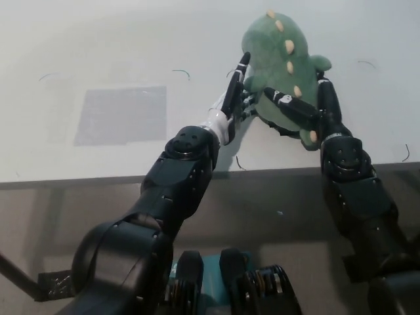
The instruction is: Use both hands to pick up a dinasour on the right side and move it to the left side
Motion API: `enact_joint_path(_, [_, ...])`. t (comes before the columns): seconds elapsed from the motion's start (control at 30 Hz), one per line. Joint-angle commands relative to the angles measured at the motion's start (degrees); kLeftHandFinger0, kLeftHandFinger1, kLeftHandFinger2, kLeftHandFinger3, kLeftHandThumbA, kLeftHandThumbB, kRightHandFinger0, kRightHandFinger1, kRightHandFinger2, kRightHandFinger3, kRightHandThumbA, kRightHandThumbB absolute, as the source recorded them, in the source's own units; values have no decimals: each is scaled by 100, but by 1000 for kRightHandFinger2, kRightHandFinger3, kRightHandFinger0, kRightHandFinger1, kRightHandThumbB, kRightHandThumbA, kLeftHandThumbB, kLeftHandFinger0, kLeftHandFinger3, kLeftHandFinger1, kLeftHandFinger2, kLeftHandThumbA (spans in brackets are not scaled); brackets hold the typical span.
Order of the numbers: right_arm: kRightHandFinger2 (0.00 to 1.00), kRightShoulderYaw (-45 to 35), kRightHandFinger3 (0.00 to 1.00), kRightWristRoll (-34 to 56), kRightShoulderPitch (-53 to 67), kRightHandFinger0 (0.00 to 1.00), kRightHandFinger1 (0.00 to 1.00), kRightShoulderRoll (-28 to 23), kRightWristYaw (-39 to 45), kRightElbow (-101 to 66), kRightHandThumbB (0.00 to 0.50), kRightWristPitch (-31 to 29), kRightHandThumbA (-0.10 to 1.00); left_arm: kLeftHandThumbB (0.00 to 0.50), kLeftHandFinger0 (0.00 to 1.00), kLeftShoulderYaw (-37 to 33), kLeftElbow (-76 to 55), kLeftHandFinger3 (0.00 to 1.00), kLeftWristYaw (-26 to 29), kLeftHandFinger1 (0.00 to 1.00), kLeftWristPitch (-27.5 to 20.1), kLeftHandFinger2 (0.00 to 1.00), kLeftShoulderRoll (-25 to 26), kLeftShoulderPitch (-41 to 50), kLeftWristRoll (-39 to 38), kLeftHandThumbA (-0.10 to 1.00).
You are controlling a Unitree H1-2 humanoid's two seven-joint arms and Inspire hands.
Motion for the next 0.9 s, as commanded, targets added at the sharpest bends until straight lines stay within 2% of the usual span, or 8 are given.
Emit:
enact_joint_path(0.0, [1000, 141, 1000, -18, -403, 1000, 1000, 173, 288, -92, 242, -145, 1000, 246, 1000, -8, -218, 1000, -278, 1000, -52, 1000, -342, -339, -56, 1000])
enact_joint_path(0.2, [1000, 242, 1000, -62, -432, 1000, 1000, 290, 285, -145, 207, -173, 1000, 221, 1000, -50, -452, 1000, -100, 1000, -111, 1000, -240, -214, 11, 1000])
enact_joint_path(0.3, [1000, 288, 1000, -82, -452, 1000, 1000, 326, 282, -151, 255, -247, 1000, 174, 1000, -32, -578, 1000, -148, 1000, -199, 1000, -200, -142, -21, 1000])
enact_joint_path(0.33, [1000, 360, 1000, -144, -493, 1000, 1000, 365, 266, -167, 250, -242, 1000, 171, 1000, -3, -714, 1000, -167, 1000, -155, 1000, -148, -89, -60, 1000])
enact_joint_path(0.53, [1000, 476, 1000, -211, -512, 1000, 1000, 426, 187, -401, 263, 0, 1000, 183, 1000, 45, -1135, 1000, -211, 1000, -6, 1000, -96, 84, -139, 1000])
enact_joint_path(0.57, [1000, 511, 1000, -197, -505, 1000, 1000, 474, 241, -440, 250, -26, 1000, 201, 1000, 88, -1298, 1000, -286, 1000, 7, 1000, -58, 199, -206, 1000])
enact_joint_path(0.67, [1000, 572, 1000, -210, -478, 1000, 1000, 543, 267, -447, 240, -56, 1000, 193, 1000, 131, -1559, 1000, -316, 1000, 63, 1000, -35, 364, -269, 1000])
enact_joint_path(0.87, [1000, 706, 1000, -269, -420, 1000, 1000, 692, 290, -455, 161, -189, 1000, 247, 1000, 32, -2172, 1000, -158, 1000, 316, 1000, 54, 769, -179, 1000])
